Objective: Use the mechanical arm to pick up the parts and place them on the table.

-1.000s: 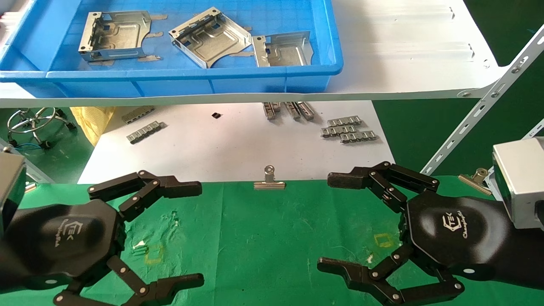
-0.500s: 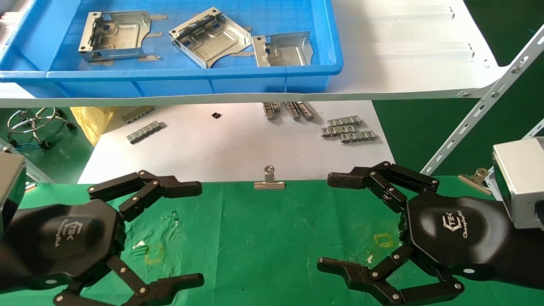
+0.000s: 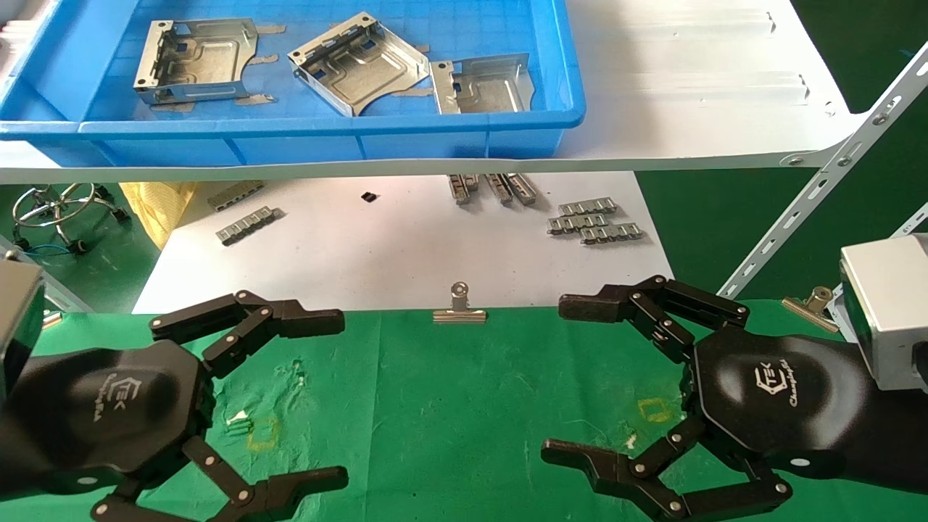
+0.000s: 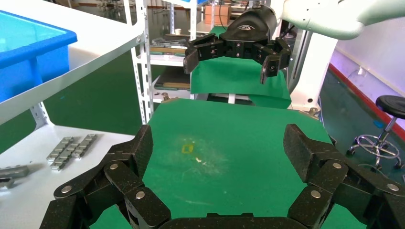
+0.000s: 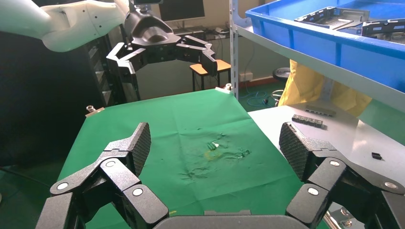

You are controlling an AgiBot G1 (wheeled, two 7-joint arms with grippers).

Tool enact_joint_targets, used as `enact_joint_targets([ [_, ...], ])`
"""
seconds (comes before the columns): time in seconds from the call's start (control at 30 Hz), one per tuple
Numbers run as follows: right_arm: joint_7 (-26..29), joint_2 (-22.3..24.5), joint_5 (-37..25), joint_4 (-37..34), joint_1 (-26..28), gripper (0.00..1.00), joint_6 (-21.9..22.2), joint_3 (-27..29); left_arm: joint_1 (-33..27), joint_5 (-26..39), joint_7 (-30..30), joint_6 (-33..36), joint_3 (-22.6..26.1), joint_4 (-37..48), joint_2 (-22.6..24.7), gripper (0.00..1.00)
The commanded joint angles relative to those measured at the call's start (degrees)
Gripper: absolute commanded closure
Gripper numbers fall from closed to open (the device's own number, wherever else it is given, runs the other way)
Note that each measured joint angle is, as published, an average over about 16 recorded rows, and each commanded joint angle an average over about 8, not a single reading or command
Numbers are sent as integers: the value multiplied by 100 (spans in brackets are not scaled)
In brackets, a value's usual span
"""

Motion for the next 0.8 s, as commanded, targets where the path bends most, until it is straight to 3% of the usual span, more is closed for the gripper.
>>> enact_joint_targets([
  [0.03, 0, 0, 0, 0, 0, 0, 0, 0, 0, 0, 0, 0, 0, 0, 0, 0],
  [0.33, 0, 0, 0, 0, 0, 0, 0, 0, 0, 0, 0, 0, 0, 0, 0, 0],
  [0.6, 0, 0, 0, 0, 0, 100, 0, 0, 0, 0, 0, 0, 0, 0, 0, 0],
  [0.8, 0, 0, 0, 0, 0, 100, 0, 0, 0, 0, 0, 0, 0, 0, 0, 0],
])
